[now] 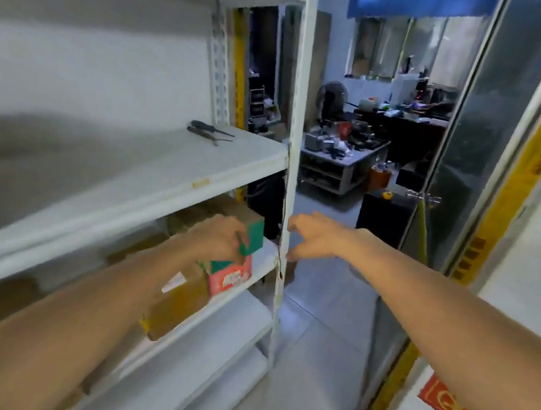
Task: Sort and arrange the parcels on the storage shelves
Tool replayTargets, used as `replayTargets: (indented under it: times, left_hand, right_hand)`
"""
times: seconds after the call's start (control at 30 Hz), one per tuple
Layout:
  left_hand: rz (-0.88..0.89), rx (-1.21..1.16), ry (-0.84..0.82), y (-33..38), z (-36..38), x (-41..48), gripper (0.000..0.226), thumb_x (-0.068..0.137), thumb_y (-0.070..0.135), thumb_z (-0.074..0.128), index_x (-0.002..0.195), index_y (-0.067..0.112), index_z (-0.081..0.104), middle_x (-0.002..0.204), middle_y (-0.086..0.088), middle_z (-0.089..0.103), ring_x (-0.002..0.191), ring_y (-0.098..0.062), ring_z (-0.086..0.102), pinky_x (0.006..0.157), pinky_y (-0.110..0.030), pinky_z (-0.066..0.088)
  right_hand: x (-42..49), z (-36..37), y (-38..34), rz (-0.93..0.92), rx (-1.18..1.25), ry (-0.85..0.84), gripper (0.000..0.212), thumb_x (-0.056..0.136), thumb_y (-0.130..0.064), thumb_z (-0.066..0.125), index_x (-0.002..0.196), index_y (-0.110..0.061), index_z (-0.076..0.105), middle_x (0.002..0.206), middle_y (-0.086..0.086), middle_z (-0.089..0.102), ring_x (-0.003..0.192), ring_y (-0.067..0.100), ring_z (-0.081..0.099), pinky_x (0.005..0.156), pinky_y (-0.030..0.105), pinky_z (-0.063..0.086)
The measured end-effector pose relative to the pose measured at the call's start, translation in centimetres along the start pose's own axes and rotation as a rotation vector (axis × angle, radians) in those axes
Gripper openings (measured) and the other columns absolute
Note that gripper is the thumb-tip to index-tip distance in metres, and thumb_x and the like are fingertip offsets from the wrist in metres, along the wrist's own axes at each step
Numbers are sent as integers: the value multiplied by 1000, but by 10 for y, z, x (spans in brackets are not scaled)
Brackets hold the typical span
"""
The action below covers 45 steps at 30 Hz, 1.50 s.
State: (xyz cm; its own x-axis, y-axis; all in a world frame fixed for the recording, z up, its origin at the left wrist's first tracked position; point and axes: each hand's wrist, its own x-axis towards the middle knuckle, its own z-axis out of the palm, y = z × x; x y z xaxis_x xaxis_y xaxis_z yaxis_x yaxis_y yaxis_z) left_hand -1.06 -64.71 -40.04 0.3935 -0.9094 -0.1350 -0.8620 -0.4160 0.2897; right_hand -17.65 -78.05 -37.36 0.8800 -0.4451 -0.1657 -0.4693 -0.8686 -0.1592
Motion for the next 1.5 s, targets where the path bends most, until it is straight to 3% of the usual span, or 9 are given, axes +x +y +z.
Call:
replayTargets:
  times: [0.13, 0.27, 0.37, 0.53, 0.73, 1.07, 1.2, 1.37, 1.5]
  left_hand:
    - [-222, -57, 64, -54, 1, -41, 30, 71, 27, 82, 92, 31, 62, 99, 6, 67, 88, -14, 64, 72, -25, 52]
    - [-430, 39, 69, -76, 8, -81, 46, 78, 39, 75, 120, 26, 62, 116, 8, 64, 105, -17, 60, 93, -33, 50]
    - [-563, 0, 74, -84, 18, -107, 47, 76, 34, 79, 119, 27, 64, 116, 7, 67, 103, -16, 62, 92, -33, 50]
    - [-684, -33, 68, -90, 40, -142, 45, 76, 29, 79, 119, 26, 64, 116, 8, 66, 104, -13, 62, 86, -26, 49]
    - [-728, -64, 83, -108, 45, -153, 48, 75, 33, 80, 120, 27, 63, 117, 6, 67, 106, -15, 62, 94, -34, 50]
    - [-725, -127, 118, -127, 80, -116, 52, 74, 40, 79, 121, 29, 62, 117, 5, 67, 105, -18, 63, 91, -38, 53]
    - [-798, -194, 139, -134, 109, -98, 56, 77, 41, 77, 127, 27, 57, 122, 4, 65, 107, -20, 63, 92, -37, 52]
    - [-901, -276, 176, -151, 135, -72, 61, 76, 45, 76, 129, 25, 54, 128, 0, 61, 108, -23, 62, 92, -39, 53]
    - [-945, -386, 220, -167, 153, -51, 55, 85, 45, 67, 132, 20, 51, 127, -6, 61, 106, -26, 62, 85, -35, 54]
  right_hand:
    - [41, 9, -52, -240, -28, -25, 53, 80, -35, 73, 122, -11, 53, 118, 11, 54, 103, 29, 57, 85, 42, 53]
    - [64, 23, -81, -393, -56, -81, 45, 77, -34, 73, 114, -16, 55, 111, 5, 53, 93, 25, 59, 79, 43, 55]
    - [77, 37, -93, -485, -56, -103, 38, 77, -40, 74, 101, -23, 50, 101, -1, 51, 82, 17, 57, 68, 34, 51]
    - [83, 58, -105, -565, -41, -178, 49, 82, -36, 73, 122, -20, 50, 114, 1, 50, 91, 15, 55, 68, 27, 45]
    - [88, 69, -122, -590, -53, -214, 42, 81, -35, 73, 115, -20, 53, 115, 1, 54, 96, 17, 57, 71, 25, 47]
    - [105, 113, -109, -469, -72, -202, 55, 86, -28, 67, 134, -16, 44, 134, 4, 48, 115, 25, 52, 89, 36, 50]
    - [123, 141, -105, -450, -89, -174, 47, 91, -23, 59, 132, -12, 39, 138, 10, 43, 119, 29, 50, 85, 34, 46]
    - [153, 171, -104, -421, -94, -129, 65, 95, -23, 56, 147, -7, 20, 153, 14, 24, 134, 35, 39, 101, 40, 46]
    - [172, 193, -103, -412, -21, -90, 71, 93, -19, 59, 147, -1, 17, 147, 18, 27, 134, 34, 36, 104, 36, 43]
